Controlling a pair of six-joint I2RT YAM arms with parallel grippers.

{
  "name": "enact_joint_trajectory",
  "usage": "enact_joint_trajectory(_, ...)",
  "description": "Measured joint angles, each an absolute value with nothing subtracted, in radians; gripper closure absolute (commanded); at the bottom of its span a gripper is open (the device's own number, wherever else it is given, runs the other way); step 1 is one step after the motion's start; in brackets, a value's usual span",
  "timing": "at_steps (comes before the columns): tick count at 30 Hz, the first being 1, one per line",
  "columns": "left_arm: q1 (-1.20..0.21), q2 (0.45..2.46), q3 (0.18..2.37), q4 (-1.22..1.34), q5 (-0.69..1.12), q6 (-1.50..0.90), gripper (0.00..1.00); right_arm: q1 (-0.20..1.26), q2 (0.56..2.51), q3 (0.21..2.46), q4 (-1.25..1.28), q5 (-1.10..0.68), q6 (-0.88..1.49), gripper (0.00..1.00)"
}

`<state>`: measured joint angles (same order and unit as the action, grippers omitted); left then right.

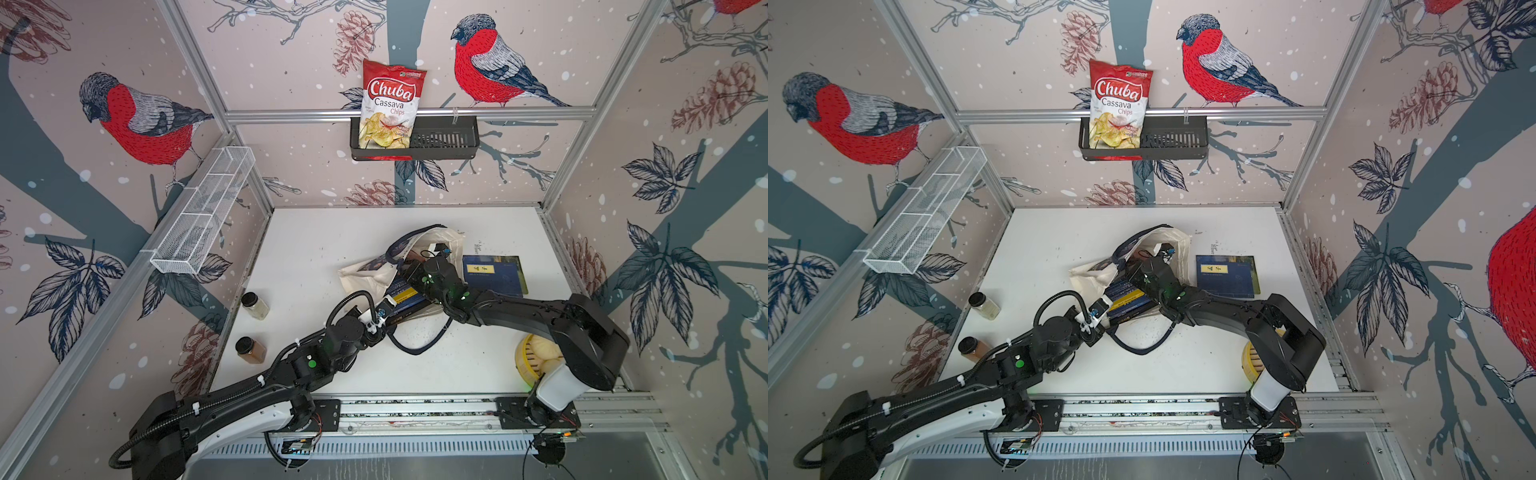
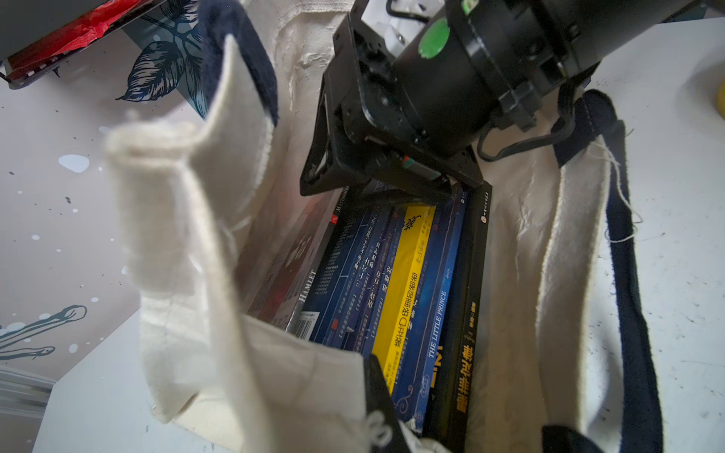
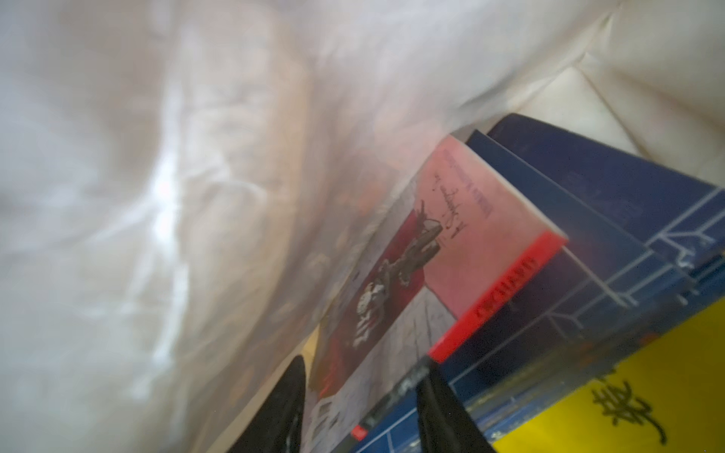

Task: Take out the books from the canvas bag
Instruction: Pick up the book from the canvas bag, then place the book on the book.

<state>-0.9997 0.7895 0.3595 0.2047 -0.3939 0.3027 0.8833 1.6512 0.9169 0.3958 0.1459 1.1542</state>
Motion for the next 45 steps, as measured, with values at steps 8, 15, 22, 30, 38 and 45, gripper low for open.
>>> enact_joint_trajectory(8, -1.001, 0.786, 0.357, 0.205, -0.393, 0.303, 1.0, 0.86, 1.751, 0.978, 0.418, 0.123, 1.177, 0.55)
enact_joint_trajectory(15, -1.001, 0.786, 0.356, 0.205, -0.393, 0.304, 1.0, 0.905, 1.826, 1.047, 0.439, 0.14, 1.176, 0.74)
enact_joint_trajectory(22, -1.005, 0.776, 0.352, 0.204, -0.394, 0.305, 1.0, 0.929, 1.751, 0.965, 0.454, 0.169, 1.197, 0.97)
enact_joint_trajectory(30, -1.009, 0.777, 0.352, 0.205, -0.421, 0.295, 1.0, 0.961, 1.461, 0.794, 0.41, 0.242, 1.172, 1.0)
enact_joint_trajectory(38, -1.009, 0.777, 0.352, 0.207, -0.427, 0.288, 1.0, 0.976, 1.103, 0.715, 0.272, 0.313, 1.082, 1.0)
enact_joint_trajectory(45, -1.009, 0.775, 0.352, 0.212, -0.43, 0.288, 1.0, 0.962, 0.832, 0.681, 0.162, 0.472, 0.984, 1.0)
